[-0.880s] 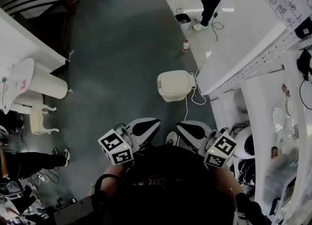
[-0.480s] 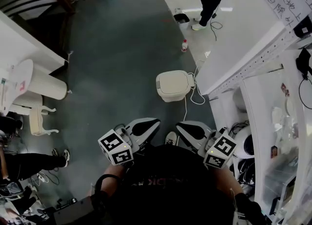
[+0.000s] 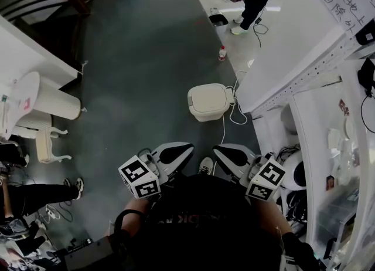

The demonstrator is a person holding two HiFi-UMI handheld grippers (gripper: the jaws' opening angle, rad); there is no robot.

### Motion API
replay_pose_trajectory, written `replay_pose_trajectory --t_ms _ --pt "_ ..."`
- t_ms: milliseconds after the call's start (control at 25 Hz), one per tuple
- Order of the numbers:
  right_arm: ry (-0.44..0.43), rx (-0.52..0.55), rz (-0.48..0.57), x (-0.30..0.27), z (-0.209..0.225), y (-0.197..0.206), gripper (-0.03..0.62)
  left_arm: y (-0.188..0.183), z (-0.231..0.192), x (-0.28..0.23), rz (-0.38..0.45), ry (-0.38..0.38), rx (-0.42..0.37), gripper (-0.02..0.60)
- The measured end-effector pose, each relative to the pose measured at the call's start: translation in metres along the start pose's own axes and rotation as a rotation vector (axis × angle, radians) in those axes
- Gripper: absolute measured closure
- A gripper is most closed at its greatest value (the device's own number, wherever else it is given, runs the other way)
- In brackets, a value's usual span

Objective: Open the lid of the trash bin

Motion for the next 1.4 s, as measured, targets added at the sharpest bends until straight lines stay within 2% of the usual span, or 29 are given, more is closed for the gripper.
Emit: replay_pose_trajectory --t_ms 440,1080,1400 --pt "-0.016 -0.019 0.042 0.008 0.006 0.0 0.586 0.0 0.006 -0.013 -0.042 0.033 -0.027 0.579" --pt "-0.03 -0.027 0.054 0.016 0.017 -0.007 0.586 -0.01 0.001 -0.007 0.019 -0.052 0.007 0.58" --pt "-0.001 -0.04 0.063 0.018 0.02 -0.003 0.586 -0.004 -0.005 -0.011 0.011 -0.031 0.035 0.58"
Point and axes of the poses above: the fingertips, and each gripper's own axes: x backward along the fingers, z to its right, y out of its underside, the point moved 6 cm from there along x, backward along the fingers, and after that the axes turned 9 degrees about -z, right-handed, at the moved point
